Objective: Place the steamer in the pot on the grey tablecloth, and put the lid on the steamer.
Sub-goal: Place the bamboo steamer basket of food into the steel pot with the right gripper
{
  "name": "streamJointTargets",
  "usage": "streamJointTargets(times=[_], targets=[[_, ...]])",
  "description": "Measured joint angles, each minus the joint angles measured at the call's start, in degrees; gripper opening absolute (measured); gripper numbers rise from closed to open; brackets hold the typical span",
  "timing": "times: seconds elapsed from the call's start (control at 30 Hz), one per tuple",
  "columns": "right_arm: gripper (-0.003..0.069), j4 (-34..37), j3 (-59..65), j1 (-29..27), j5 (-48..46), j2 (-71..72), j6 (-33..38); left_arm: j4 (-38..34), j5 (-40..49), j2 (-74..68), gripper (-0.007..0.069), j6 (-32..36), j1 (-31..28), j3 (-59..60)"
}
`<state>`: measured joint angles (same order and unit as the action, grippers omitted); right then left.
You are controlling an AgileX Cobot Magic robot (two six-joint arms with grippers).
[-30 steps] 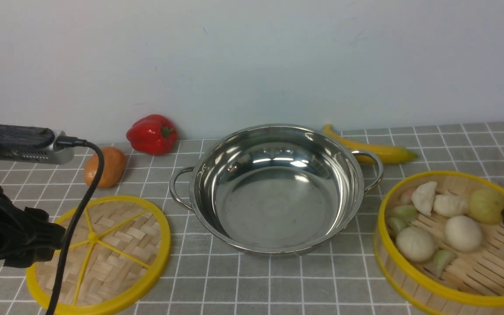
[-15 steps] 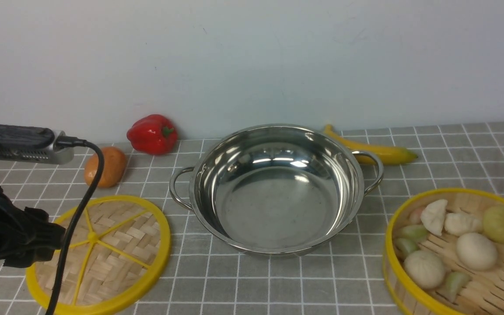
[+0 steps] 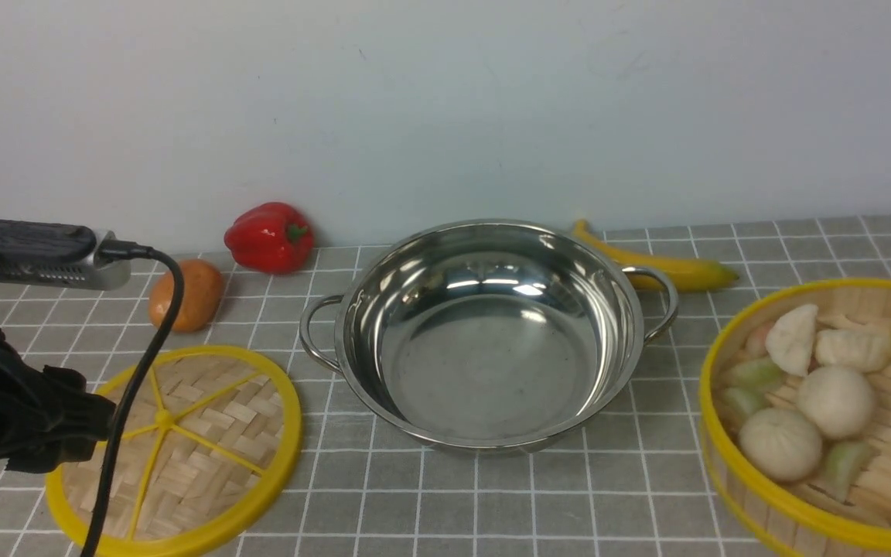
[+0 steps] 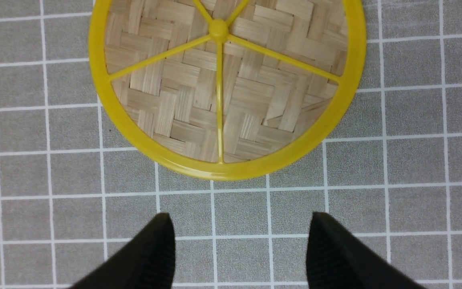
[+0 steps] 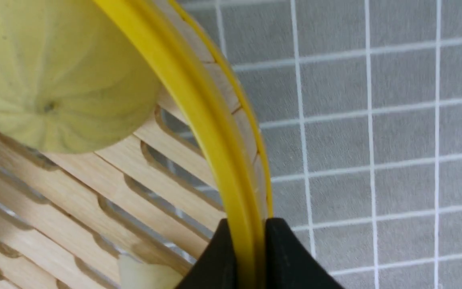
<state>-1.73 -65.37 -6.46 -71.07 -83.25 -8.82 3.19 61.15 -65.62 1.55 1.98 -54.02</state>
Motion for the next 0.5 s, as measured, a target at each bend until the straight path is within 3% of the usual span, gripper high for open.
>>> streamJointTargets(times=[0.27, 0.5], targets=[[0.0083, 13.0, -12.3, 0.8, -0.5, -1.3, 3.1, 0.0, 0.0, 0.0, 0.0409, 0.0, 0.0, 0.0], [0.0083, 15.5, -27.1, 10.7, -0.9, -13.3, 0.8, 0.0, 0.0, 0.0, 0.0409, 0.0, 0.0, 0.0]])
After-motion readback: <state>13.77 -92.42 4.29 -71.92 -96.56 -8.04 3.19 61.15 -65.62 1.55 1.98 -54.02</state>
